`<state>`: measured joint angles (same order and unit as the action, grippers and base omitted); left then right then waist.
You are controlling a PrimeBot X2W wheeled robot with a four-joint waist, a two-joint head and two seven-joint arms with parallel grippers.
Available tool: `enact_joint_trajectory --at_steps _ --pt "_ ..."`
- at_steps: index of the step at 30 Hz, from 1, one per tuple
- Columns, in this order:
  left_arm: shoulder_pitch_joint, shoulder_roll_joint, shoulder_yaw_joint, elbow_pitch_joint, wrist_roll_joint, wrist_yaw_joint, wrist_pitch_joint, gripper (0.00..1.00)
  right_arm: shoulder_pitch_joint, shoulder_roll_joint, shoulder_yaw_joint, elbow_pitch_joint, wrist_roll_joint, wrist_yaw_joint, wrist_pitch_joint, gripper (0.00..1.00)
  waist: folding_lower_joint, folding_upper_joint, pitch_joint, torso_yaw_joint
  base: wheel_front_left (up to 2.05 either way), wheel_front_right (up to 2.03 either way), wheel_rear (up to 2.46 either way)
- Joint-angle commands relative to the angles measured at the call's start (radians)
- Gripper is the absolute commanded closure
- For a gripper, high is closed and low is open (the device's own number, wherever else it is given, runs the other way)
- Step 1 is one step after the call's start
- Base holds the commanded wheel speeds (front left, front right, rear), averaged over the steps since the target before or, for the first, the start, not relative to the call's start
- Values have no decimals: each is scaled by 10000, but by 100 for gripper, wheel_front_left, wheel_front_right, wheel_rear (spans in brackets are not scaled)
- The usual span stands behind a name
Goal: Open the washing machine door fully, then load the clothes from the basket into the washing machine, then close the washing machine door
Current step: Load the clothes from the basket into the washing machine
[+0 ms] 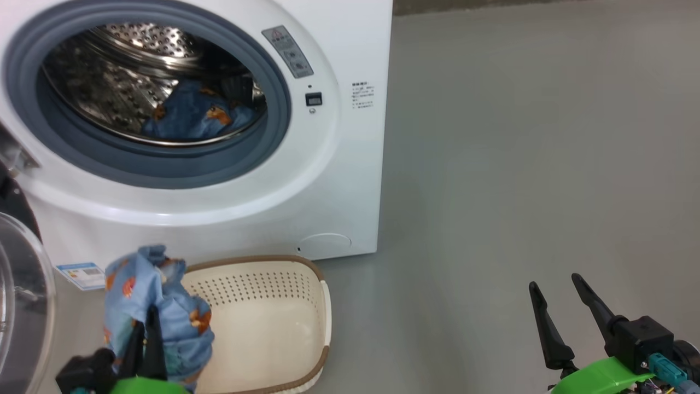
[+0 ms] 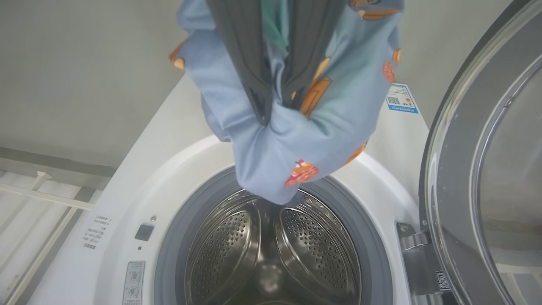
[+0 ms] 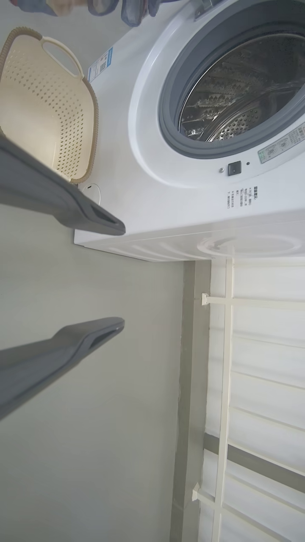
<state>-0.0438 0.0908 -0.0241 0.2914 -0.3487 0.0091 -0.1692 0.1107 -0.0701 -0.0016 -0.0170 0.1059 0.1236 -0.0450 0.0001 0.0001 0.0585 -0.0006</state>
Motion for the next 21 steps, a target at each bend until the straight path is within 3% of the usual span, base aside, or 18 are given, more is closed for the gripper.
enact_joint_trajectory --at_steps 1,12,21 --pt "-644 266 377 -106 -173 -13 12 100 -459 -106 187 -317 -5 71 -25 0 -1 -1 455 -271 0 0 0" --pt "-2925 970 663 1079 -438 -133 503 100 -1030 -45 12 -416 -10 71 -284 0 -1 -1 2038 -1053 0 0 0" --pt "-5430 2177 945 2344 -497 -256 1129 100 -1723 120 142 -62 210 71 -883 0 -1 -1 3503 -2017 0 0 0"
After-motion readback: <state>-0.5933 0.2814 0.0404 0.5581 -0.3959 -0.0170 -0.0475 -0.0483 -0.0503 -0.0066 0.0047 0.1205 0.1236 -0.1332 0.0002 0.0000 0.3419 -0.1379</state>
